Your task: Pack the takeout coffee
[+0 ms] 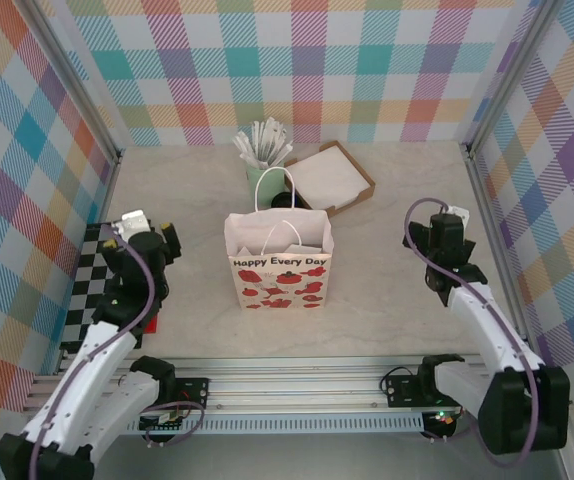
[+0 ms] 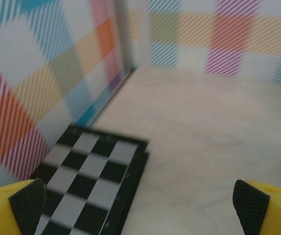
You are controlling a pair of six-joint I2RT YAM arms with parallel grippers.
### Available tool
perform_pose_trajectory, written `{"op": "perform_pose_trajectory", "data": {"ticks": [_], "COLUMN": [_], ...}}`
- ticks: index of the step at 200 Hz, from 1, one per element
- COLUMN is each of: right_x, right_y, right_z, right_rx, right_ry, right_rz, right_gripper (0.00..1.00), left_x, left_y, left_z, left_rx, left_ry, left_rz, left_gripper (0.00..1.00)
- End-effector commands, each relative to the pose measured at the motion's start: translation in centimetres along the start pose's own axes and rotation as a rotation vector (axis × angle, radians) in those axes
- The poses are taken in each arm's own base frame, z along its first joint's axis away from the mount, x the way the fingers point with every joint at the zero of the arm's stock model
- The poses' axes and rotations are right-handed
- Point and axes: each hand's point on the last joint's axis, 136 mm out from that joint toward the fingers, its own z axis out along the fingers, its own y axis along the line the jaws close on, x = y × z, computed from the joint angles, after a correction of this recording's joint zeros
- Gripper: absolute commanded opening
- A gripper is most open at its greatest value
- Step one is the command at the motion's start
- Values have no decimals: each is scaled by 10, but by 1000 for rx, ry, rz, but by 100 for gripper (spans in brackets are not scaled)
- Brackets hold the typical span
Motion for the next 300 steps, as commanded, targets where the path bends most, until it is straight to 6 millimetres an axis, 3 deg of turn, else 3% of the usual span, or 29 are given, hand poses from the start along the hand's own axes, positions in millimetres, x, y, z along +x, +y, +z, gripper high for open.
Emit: {"op": "perform_pose_trajectory", "data": {"ticks": [1, 30, 52, 102, 117, 154, 183, 204, 229, 255, 272, 300], "right_x": [8, 31, 30, 6, 16, 26, 22, 22, 22, 22, 22, 22], "right_y": [7, 20, 38, 62, 69, 76, 74, 74, 74, 74, 74, 75], "right_z": [23, 49, 60, 71, 76, 57, 71, 71, 71, 71, 71, 71], "right_rx": [-94, -161, -246, -352, -395, -487, -440, -437, -439, -438, -438, -442], "right_ry": [-16, 44, 37, -124, -119, -248, -187, -188, -186, -188, -186, -186], "right_rz": [66, -13, -67, -155, -178, -218, -202, -203, -202, -203, -203, -203], "right_gripper": [100, 100, 100, 100, 100, 100, 100, 100, 100, 100, 100, 100], "left_x": [36, 90, 109, 106, 102, 93, 86, 105, 106, 107, 104, 104], "left_y": [34, 37, 19, -55, -75, -113, -112, -119, -118, -113, -98, -97], "left_z": [21, 43, 61, 105, 113, 114, 111, 115, 115, 125, 127, 126], "left_rx": [-164, -212, -138, 179, 265, 457, 474, 512, 516, 404, 302, 295], "left_ry": [2, 81, 136, 217, 209, 157, 51, 38, 20, 55, 31, 29], "left_rz": [-240, -229, -152, -12, 16, 24, 14, 25, 16, 37, 9, 9], "left_gripper": [100, 100, 100, 100, 100, 100, 100, 100, 100, 100, 100, 100]}}
